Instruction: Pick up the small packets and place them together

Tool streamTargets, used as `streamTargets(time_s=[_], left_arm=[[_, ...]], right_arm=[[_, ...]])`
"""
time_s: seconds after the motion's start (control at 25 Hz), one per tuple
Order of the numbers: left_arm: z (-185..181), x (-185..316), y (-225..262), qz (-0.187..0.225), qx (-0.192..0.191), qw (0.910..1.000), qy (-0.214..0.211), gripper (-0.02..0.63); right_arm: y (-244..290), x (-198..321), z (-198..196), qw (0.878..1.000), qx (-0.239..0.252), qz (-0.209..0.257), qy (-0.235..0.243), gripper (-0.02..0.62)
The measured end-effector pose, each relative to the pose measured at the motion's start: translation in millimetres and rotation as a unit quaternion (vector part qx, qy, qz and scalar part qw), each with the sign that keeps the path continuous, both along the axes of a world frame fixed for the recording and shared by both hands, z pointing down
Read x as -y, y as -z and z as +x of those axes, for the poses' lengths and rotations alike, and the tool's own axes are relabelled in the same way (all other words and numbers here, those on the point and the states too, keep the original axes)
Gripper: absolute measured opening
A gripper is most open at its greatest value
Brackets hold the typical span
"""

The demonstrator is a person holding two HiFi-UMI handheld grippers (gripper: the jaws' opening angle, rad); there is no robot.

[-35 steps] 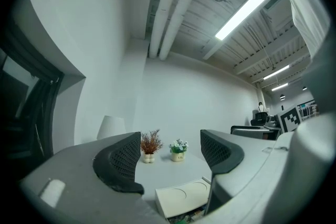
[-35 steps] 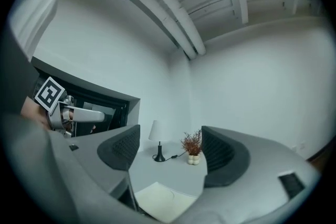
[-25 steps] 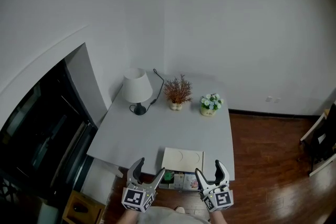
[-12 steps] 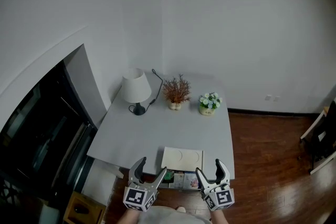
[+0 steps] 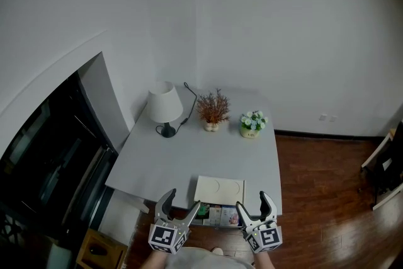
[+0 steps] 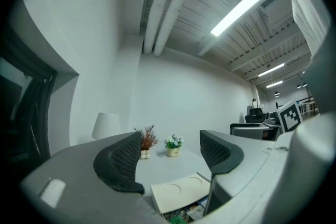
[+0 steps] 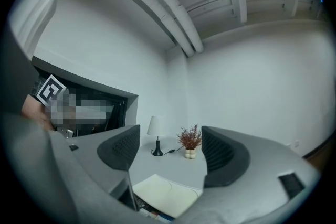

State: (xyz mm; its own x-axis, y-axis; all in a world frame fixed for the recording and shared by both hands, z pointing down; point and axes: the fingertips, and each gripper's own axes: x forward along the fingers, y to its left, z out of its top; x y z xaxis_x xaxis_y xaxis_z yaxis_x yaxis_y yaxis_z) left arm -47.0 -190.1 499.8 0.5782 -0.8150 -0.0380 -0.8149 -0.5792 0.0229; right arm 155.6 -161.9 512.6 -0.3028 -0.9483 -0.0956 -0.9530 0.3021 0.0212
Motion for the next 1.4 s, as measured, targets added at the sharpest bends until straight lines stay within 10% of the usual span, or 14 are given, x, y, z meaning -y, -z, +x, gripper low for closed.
streamTargets(time_s=[0.2,0.36,0.8,1.04,1.16,1.24,1.4], left_arm=[[1.7,-0.9,-4.6,-0.004,0.013,0.9999,-0.003,0.334],[-0.5,-1.6,-15.3,-0.016,0.023,0.9996,-0.001,0.334],[-17.2,-4.5,-35.2,-0.040,0.043,0.9981,0.018,0.334],[-30.4,-3.4,-34.7,-0.035,0.053,0.9974,0.034,0.334],[-31.8,-2.7,-35.6,-0.031,0.057,0.9972,0.035,0.334],[-33.7,-2.0,-36.3,-0.034,0.056,0.9971,0.039,0.334],[-36.7,-2.1,-35.1,-0.035,0.047,0.9973,0.044,0.334]], right_arm=[[-35.1,7.4,-16.3,0.995,-0.030,-0.064,0.071,0.359],[-101.3,15.7,-51.7,0.964,-0.112,-0.164,0.175,0.359],[-261.0,15.0,-130.0,0.764,-0.445,-0.272,0.381,0.308],[-302.5,10.8,-138.7,0.686,-0.531,-0.271,0.417,0.252],[-311.8,14.5,-139.8,0.668,-0.562,-0.258,0.413,0.249],[-313.2,17.4,-140.8,0.660,-0.583,-0.241,0.408,0.139],[-298.5,14.1,-144.2,0.675,-0.578,-0.218,0.403,0.000]])
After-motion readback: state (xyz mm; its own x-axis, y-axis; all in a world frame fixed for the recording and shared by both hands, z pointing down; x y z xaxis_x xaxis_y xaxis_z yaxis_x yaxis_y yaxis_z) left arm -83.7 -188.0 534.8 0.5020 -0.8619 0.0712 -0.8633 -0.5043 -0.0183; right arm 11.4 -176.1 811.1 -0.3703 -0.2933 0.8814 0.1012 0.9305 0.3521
